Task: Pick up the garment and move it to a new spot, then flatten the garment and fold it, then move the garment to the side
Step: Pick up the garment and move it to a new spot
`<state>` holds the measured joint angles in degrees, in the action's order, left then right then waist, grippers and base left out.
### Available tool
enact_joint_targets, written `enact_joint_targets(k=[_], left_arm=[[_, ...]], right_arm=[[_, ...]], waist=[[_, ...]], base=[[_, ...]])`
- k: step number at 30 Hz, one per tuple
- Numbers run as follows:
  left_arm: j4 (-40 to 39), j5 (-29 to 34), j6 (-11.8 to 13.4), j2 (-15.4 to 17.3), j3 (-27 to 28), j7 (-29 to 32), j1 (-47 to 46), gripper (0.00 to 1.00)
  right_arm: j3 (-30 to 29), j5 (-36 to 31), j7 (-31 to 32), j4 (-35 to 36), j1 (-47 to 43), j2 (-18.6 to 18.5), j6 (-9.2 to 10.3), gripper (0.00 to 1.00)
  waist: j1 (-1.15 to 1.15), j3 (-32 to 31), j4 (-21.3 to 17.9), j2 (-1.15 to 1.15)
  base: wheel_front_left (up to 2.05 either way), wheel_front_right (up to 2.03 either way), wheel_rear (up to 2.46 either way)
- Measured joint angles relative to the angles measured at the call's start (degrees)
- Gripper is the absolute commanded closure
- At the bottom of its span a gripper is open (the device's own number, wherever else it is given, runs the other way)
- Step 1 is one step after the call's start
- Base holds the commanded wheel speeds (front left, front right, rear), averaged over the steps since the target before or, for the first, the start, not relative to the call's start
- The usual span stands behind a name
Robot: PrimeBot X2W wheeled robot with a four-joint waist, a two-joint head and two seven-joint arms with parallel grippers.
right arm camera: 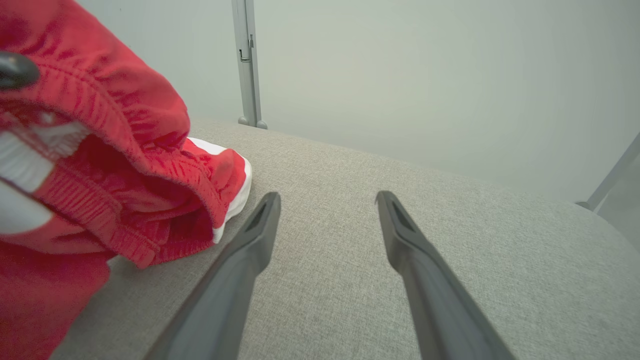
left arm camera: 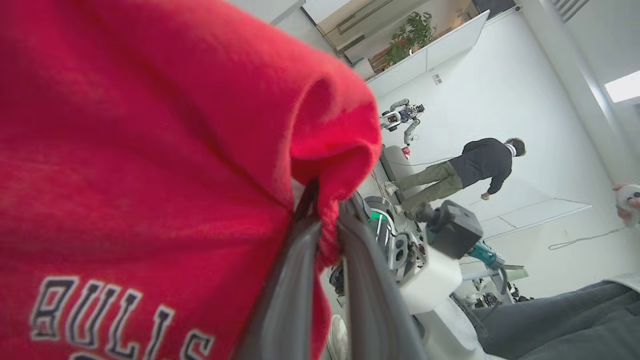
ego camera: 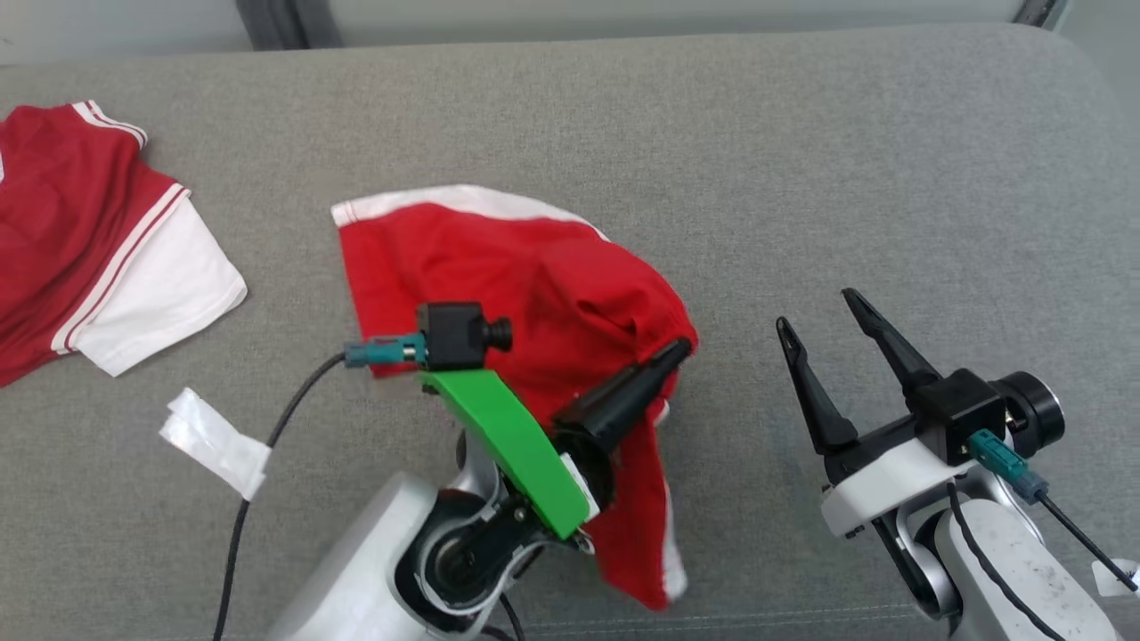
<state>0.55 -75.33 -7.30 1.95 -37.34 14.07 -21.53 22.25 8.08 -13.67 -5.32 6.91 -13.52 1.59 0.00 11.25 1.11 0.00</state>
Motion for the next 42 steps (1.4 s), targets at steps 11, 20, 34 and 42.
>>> enact_joint_targets(k=[11,20,34,42], left_arm=[[-5.52,5.28,5.08,0.67,-1.86,-2.64,2.94,1.0],[0.99,11.06,11.76,4.53,3.97,-4.11,2.71,1.0],[7.7,13.49,12.37,1.45,0.41,-3.01,-5.7,1.0],[11.09,13.02,12.65,0.79,-1.86,-2.45,-7.09,0.09]], right_arm=[[0.4,0.35,-0.43,0.08,-1.93,0.49,0.01,0.0],[0.86,0.66,-0.47,1.13,-2.58,0.51,-0.09,0.0],[2.58,0.53,-0.49,1.16,-0.03,1.4,-1.59,0.0],[2.93,0.52,-0.51,1.09,1.46,2.37,-1.67,0.0]], waist=[[0.0,-5.37,-3.07,0.0],[0.0,-4.36,-4.13,0.0],[0.0,-0.9,-8.26,0.0],[0.0,0.77,-11.34,0.0]], base=[[0.0,0.0,0.0],[0.0,0.0,0.0],[0.0,0.0,0.0],[0.0,0.0,0.0]])
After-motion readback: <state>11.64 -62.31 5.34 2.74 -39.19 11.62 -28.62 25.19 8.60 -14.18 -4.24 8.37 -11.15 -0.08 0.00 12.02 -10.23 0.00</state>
